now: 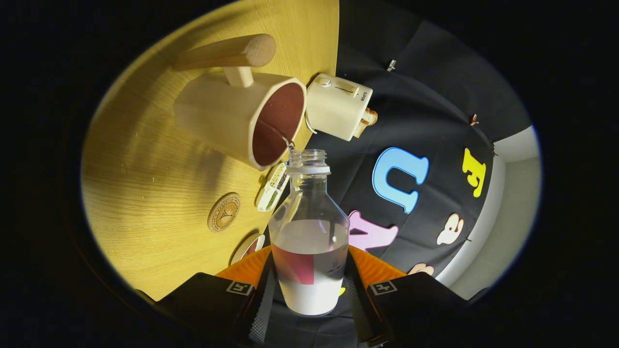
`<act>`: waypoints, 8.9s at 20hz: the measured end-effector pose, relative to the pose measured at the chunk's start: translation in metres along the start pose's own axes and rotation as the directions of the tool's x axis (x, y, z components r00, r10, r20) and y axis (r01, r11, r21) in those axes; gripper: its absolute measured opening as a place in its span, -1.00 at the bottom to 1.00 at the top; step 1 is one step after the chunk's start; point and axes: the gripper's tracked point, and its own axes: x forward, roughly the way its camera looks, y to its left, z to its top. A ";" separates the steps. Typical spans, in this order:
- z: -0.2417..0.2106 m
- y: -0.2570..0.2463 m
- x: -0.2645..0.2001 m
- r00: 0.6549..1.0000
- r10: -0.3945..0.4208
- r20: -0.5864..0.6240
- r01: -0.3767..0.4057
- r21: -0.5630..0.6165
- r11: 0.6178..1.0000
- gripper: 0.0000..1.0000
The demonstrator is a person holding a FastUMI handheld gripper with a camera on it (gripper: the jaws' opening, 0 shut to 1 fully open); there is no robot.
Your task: Take the bottle from table, then pour the juice into the cup, finally place the bottle on the coaster
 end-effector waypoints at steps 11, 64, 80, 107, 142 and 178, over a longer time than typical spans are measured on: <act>0.000 -0.013 0.001 0.998 -0.047 0.049 0.051 -0.101 0.994 0.42; -0.005 -0.027 0.011 0.990 -0.059 0.127 0.064 -0.039 0.997 0.44; 0.017 -0.007 -0.013 0.988 0.041 0.150 -0.143 0.774 0.616 0.45; -0.071 -0.007 0.084 0.992 -0.106 0.072 -0.104 0.933 -0.345 0.50; -0.071 0.058 0.093 1.000 -0.011 -0.004 -0.001 0.911 -0.413 1.00; -0.257 -0.074 -0.152 0.980 -0.142 -0.138 0.105 0.971 -0.217 0.94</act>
